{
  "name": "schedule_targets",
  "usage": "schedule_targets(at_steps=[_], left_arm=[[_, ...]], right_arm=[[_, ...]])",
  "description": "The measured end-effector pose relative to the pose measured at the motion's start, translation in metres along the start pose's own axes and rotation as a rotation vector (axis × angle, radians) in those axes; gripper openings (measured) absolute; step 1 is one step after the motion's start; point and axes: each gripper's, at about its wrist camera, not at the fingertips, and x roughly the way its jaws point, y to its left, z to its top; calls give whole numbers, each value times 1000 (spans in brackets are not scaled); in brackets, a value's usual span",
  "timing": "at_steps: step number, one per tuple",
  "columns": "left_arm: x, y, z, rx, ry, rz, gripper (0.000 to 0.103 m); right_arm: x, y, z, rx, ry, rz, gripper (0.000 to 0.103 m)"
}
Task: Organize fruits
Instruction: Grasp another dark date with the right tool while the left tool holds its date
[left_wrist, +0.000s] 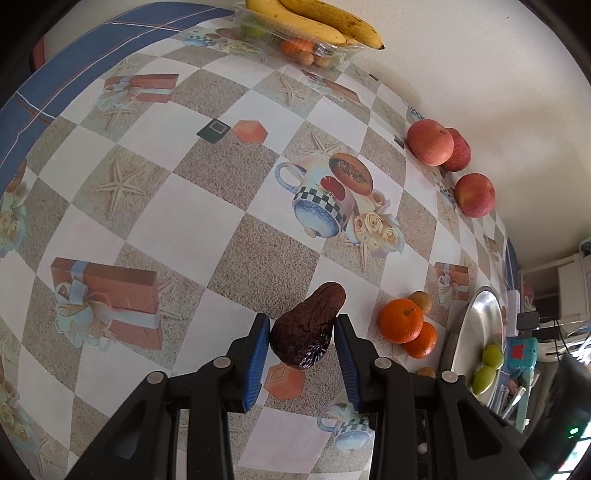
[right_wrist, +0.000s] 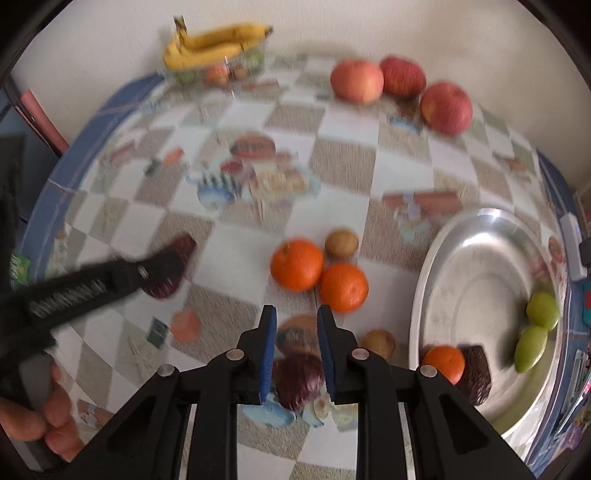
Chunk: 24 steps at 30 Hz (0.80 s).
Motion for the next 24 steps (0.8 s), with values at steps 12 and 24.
schedule_targets(at_steps=[12, 24], left_arm=[[2, -3, -1, 6, 11, -7, 38], [0, -11, -2, 35, -3, -17, 38]], right_arm=[[16, -4, -16, 13, 107, 37, 48], [-7, -2, -15, 18, 23, 70, 37]])
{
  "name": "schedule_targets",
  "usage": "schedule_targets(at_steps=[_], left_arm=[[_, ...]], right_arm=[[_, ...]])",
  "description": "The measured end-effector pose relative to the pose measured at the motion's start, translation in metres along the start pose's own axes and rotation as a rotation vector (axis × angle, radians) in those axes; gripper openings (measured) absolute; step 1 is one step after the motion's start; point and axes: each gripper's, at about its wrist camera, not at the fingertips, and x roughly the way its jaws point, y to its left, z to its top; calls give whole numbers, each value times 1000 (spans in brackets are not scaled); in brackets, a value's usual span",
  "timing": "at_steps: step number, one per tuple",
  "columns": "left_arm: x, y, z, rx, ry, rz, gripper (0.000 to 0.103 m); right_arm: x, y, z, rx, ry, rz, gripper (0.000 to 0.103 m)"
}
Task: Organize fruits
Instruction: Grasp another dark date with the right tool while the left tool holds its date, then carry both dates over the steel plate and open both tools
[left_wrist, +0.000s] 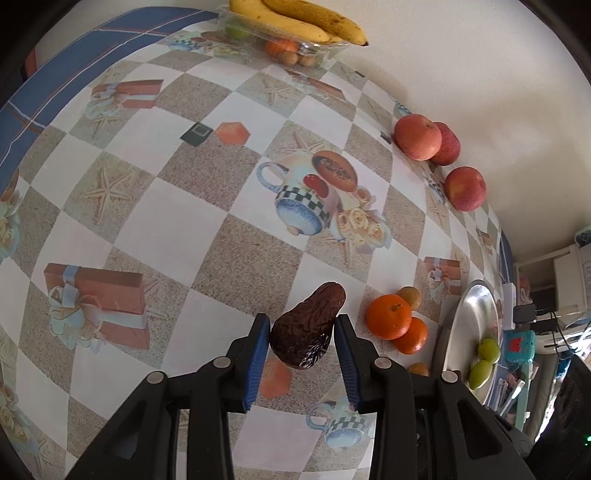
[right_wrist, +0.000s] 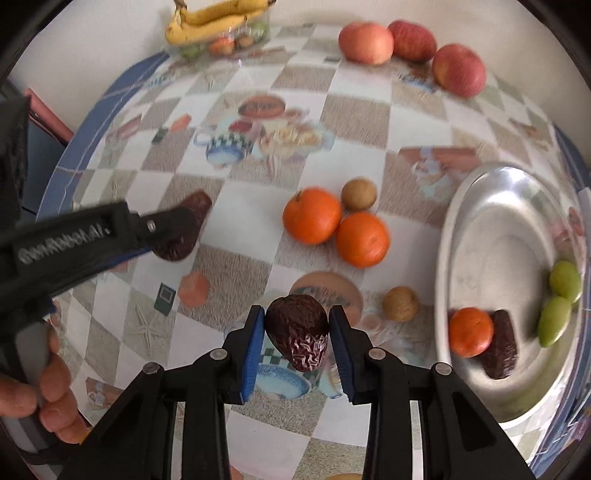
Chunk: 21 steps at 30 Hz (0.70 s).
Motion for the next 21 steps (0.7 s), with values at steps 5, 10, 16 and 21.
schedule_targets(at_steps=[5, 10, 16, 21], left_arm=[[-4, -15, -2, 45, -22, -19, 38], [-7, -33, -6, 83, -34, -41, 38], [-5, -70, -18, 182, -34, -66, 38], [6, -118, -39, 335, -15, -88, 38]], right_arm=[[-16, -9, -2, 13, -45, -39, 37], [-28, -26, -2, 42, -79, -46, 37], [-39, -54, -3, 111, -118, -61, 37], [-48, -108, -11, 253, -136, -125, 37]])
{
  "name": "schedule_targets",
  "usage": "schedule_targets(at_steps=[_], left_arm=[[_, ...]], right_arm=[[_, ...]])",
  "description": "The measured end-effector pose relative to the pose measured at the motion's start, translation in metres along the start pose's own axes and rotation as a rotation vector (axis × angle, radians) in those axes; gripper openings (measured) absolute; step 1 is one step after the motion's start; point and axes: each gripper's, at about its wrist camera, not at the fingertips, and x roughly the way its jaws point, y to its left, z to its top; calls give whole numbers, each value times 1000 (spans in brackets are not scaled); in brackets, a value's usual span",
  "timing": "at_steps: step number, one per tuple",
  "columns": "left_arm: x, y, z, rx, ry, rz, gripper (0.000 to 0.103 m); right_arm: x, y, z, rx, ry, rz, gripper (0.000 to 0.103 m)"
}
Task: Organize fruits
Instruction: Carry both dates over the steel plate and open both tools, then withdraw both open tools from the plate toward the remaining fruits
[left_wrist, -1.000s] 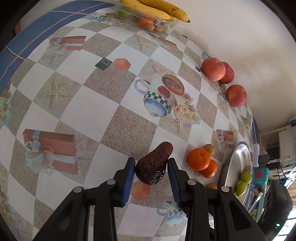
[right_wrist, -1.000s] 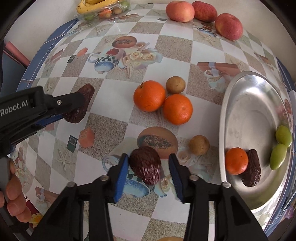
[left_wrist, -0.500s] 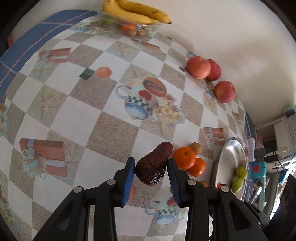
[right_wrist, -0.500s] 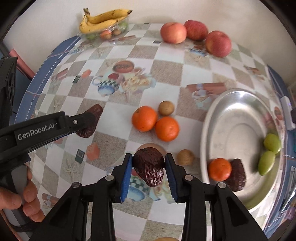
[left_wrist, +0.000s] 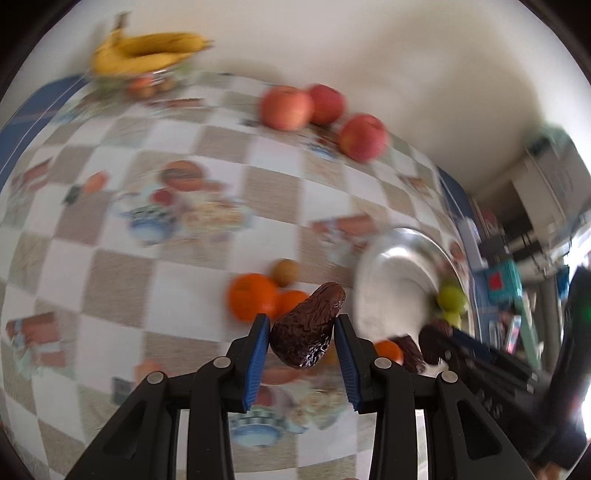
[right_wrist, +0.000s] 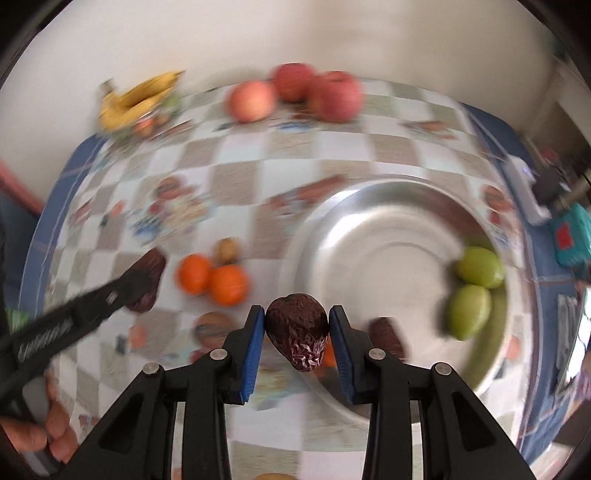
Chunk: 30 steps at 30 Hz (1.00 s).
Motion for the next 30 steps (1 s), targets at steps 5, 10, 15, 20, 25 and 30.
schedule_targets(at_steps=[5, 10, 15, 20, 25, 30], left_arm=[[18, -50, -5, 137, 19, -34, 38], [32, -77, -11, 242, 27, -33, 48], [29, -72, -11, 234, 22, -20, 52], [28, -48, -6, 156, 34, 35, 69], [18, -4, 4, 16, 16, 164, 90], [-2, 36, 12, -88, -54, 283, 103]], right_arm=[[-1, -45, 3, 98, -5, -50, 38], [-6, -69, 3, 158, -37, -43, 38], [-4, -77, 2, 172, -35, -63, 43], [-2, -75, 0, 168, -23, -61, 48], [4, -69, -2, 165, -1, -43, 75], [9, -53, -4, 145, 7, -12, 87]])
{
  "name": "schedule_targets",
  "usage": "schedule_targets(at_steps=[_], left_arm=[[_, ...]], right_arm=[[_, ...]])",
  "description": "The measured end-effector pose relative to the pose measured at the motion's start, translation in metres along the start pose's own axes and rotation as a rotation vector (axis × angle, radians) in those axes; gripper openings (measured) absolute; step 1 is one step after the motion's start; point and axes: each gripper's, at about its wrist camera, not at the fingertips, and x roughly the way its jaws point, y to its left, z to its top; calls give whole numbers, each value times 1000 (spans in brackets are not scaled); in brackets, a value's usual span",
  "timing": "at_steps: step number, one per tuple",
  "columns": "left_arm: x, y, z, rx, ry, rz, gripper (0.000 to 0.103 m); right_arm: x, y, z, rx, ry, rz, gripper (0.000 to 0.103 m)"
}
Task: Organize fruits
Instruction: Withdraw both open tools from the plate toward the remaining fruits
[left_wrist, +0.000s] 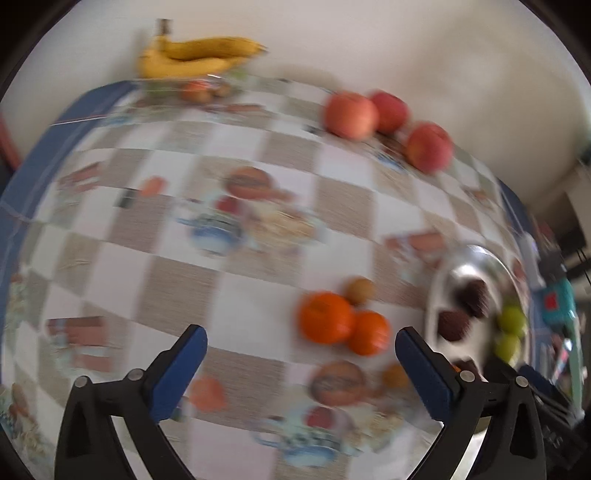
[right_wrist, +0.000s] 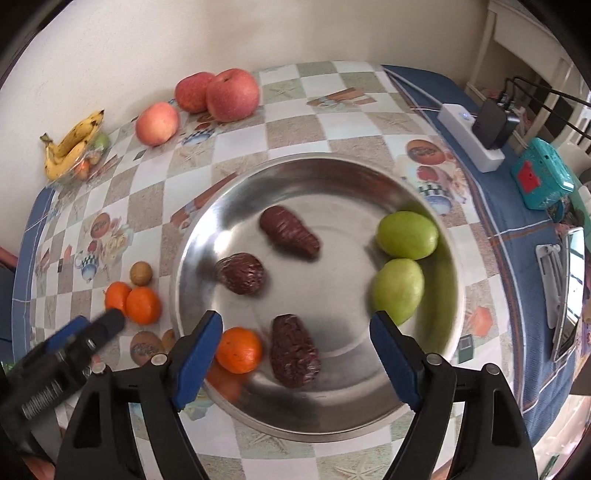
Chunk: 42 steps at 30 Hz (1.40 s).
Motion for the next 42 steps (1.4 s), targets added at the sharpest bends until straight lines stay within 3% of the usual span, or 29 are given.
schedule_targets(at_steps=[2, 6, 12, 16, 19, 21, 25, 30, 34, 37, 42], left_arm=[[-5, 15, 4, -25, -27, 47, 103], [-9, 36, 8, -63, -37, 113, 103], [-1, 47, 5, -84, 22, 101, 103], [8, 40, 3, -53, 70, 62, 103], [16, 37, 2, -85, 96, -23, 103], [20, 33, 3, -91, 101, -71, 103], [24, 21, 5, -64, 85, -95, 100], [30, 9, 11, -46, 70, -127, 89], [39, 6, 11, -48, 86, -130, 68], [45, 5, 11, -52, 100, -149, 65], [49, 1, 9, -60, 111, -185, 50]], right_arm=[[0, 6, 0, -3, -5, 18, 97], [-4, 23, 0, -27, -20, 39, 97], [-4, 57, -8, -117, 21, 120, 97], [6, 73, -13, -162, 53, 83, 97], [8, 77, -15, -167, 53, 73, 97], [9, 77, -14, -162, 49, 54, 97], [15, 73, -12, -152, 59, 27, 97], [21, 72, -4, -147, 46, -13, 97], [24, 67, 4, -129, 27, -43, 97], [28, 62, 7, -104, 29, -59, 97], [29, 58, 8, -88, 29, -65, 97]])
